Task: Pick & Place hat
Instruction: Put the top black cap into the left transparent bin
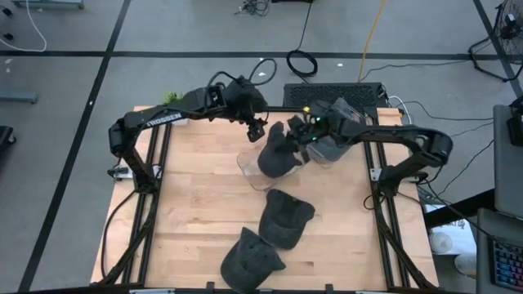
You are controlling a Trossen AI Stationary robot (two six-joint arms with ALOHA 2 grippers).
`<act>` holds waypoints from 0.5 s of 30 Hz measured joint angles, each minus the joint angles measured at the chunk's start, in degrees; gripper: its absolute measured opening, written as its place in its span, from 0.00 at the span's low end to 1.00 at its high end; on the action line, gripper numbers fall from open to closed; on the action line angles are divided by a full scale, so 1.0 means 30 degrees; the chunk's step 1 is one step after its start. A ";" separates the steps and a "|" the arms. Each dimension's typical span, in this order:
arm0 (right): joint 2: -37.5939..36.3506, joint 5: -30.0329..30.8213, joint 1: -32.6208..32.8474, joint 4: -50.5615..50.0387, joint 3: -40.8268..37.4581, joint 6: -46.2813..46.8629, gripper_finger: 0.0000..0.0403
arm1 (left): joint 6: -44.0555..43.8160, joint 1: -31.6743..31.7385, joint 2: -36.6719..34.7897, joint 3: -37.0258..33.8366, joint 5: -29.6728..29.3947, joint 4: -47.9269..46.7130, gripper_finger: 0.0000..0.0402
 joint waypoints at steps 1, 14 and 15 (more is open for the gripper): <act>0.0355 0.0448 0.0171 0.0197 0.0000 -0.0247 0.00 | -0.0014 0.0028 0.0010 0.0000 -0.0007 0.0014 0.58; 0.1810 0.1039 0.1393 0.1097 0.0000 -0.3217 0.00 | 0.1387 -0.0699 -0.0201 -0.0007 0.0000 0.1201 0.58; 0.1810 0.1348 0.1394 0.0943 0.0000 -0.3582 0.00 | 0.1426 -0.0765 -0.0201 -0.0007 -0.0006 0.1175 0.58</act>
